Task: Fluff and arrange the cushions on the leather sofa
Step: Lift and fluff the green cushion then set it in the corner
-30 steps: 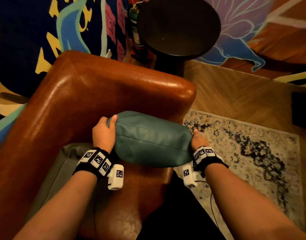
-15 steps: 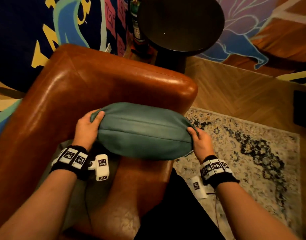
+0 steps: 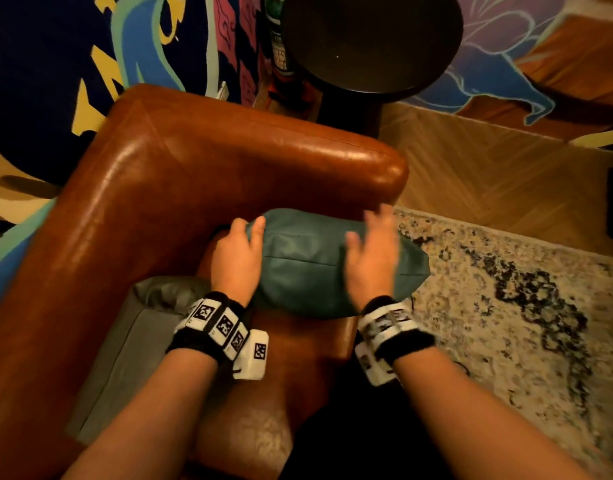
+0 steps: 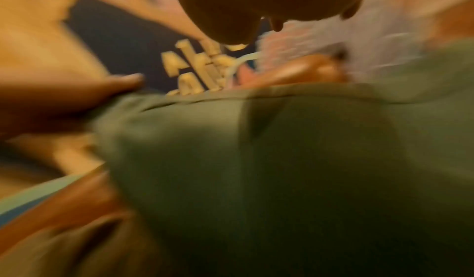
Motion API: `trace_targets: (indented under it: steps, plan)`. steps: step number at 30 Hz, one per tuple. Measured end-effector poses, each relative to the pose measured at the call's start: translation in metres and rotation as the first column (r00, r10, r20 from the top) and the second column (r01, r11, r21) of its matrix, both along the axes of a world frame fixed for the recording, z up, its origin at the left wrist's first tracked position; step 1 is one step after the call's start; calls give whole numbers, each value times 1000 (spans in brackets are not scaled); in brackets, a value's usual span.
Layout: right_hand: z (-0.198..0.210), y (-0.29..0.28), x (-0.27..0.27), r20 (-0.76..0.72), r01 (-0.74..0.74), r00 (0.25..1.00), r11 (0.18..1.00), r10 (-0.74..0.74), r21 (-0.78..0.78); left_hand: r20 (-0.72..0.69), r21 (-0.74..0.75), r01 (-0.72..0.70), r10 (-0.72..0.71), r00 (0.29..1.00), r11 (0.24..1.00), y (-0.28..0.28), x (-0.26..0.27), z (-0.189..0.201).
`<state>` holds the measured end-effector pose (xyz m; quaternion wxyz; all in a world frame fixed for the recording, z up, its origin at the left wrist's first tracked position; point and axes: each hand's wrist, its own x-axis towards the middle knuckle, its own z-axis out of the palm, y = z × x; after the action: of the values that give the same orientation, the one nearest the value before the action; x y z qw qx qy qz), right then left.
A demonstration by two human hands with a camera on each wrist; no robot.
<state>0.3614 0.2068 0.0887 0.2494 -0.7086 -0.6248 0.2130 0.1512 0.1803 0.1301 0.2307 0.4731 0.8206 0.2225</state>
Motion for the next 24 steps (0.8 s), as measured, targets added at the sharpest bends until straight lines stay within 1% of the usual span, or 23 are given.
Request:
trace_targets:
  steps: [1, 2, 3, 4, 5, 7, 9, 10, 12, 13, 14, 15, 16, 17, 18, 19, 21, 23, 24]
  plan:
    - [6, -8, -31, -71, -206, 976, 978, 208, 35, 27, 16, 15, -15, 1000, 1000, 0, 7, -1]
    - [6, -14, -57, -85, -372, 924, 927, 374, 37, 59, 35, 31, -33, 998, 999, 0, 12, -2]
    - [3, -19, -77, -63, -474, 878, 880, 474, 14, 93, 56, 44, -49, 994, 997, 0, 16, -5]
    - [-3, -20, -89, -24, -513, 858, 858, 512, -17, 114, 71, 51, -59, 992, 996, 0, 16, -6]
    - [-11, -18, -89, 26, -501, 864, 864, 503, -56, 116, 84, 55, -64, 991, 995, 0, 16, -8]
    - [-31, -11, -73, 160, -417, 886, 899, 435, -136, 64, 107, 67, -74, 995, 992, -4, 7, -12]
    - [-54, -3, -40, 314, -322, 871, 922, 377, -213, 16, 94, 61, -63, 998, 994, -8, -4, -15]
    - [-65, 1, -21, 359, -265, 868, 931, 344, -250, 9, 78, 38, -39, 999, 996, -10, -11, -16]
    - [-81, 8, 23, 388, -113, 884, 925, 260, -363, 27, 65, -3, 1, 1000, 998, -12, -22, -15]
    - [-90, 11, 44, 392, -15, 898, 904, 200, -427, 44, 66, -14, 11, 999, 998, -13, -27, -14]
    - [-93, 14, 64, 398, 104, 911, 874, 107, -475, 61, 70, -16, 12, 998, 997, -12, -30, -14]
    - [-94, 19, 78, 379, 234, 925, 829, -29, -508, 76, 66, -22, 17, 997, 998, -10, -34, -14]
    - [-89, 23, 87, 320, 339, 929, 780, -187, -526, 91, 59, -31, 26, 996, 998, -7, -36, -14]
    - [-84, 27, 92, 215, 384, 923, 753, -318, -534, 101, 52, -36, 31, 994, 998, -2, -37, -13]
    - [-78, 31, 92, 99, 382, 916, 769, -389, -512, 97, 55, -30, 24, 995, 998, 3, -40, -9]
    - [-72, 32, 92, 9, 373, 909, 803, -417, -466, 81, 69, -23, 18, 997, 997, 8, -42, -5]
    - [-59, 33, 90, -84, 377, 899, 855, -431, -355, 27, 148, -26, 22, 999, 989, 19, -46, 11]
    - [-54, 28, 88, -105, 382, 896, 868, -432, -317, -1, 239, -19, 19, 1000, 971, 24, -42, 31]
    - [-53, 29, 91, -106, 384, 892, 860, -440, -337, 0, 272, -4, 5, 1000, 962, 31, -31, 44]
